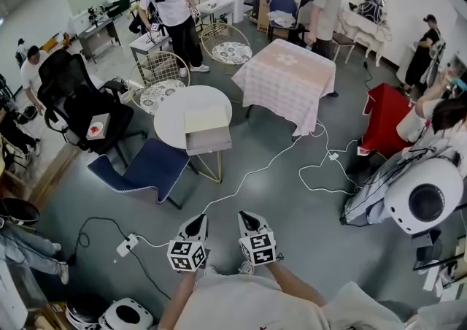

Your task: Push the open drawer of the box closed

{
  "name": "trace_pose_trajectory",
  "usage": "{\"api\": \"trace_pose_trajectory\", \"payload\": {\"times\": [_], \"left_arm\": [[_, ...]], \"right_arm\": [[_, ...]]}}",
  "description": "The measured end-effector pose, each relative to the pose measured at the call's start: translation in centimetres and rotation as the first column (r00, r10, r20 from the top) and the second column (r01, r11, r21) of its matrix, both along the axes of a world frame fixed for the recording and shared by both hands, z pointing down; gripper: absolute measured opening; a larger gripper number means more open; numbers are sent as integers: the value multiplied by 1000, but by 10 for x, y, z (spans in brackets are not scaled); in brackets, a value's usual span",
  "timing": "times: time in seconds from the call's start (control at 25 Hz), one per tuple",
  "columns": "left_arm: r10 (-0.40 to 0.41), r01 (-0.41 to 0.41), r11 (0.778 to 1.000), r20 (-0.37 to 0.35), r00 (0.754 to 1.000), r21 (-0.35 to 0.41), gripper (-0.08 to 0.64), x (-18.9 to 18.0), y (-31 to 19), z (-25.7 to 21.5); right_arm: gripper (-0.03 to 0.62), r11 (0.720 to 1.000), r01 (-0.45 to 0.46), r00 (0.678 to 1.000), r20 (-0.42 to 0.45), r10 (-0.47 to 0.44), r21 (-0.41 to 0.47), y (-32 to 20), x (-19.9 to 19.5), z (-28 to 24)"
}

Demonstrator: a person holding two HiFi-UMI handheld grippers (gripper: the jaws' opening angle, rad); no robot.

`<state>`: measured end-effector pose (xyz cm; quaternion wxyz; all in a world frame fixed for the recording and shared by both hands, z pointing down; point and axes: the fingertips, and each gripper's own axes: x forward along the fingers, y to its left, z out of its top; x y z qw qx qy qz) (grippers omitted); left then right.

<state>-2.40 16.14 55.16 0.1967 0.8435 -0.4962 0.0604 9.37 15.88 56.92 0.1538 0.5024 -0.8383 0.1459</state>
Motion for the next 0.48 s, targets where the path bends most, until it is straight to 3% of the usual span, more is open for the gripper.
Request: {"api": "trace_pose_trajectory", "payload": {"times": [0.48], "left_arm": [[-51, 51, 999, 29, 998, 4, 12, 21, -14, 4]], "right_arm": [[16, 999, 40, 999, 6, -40, -3, -17, 34, 10]]}}
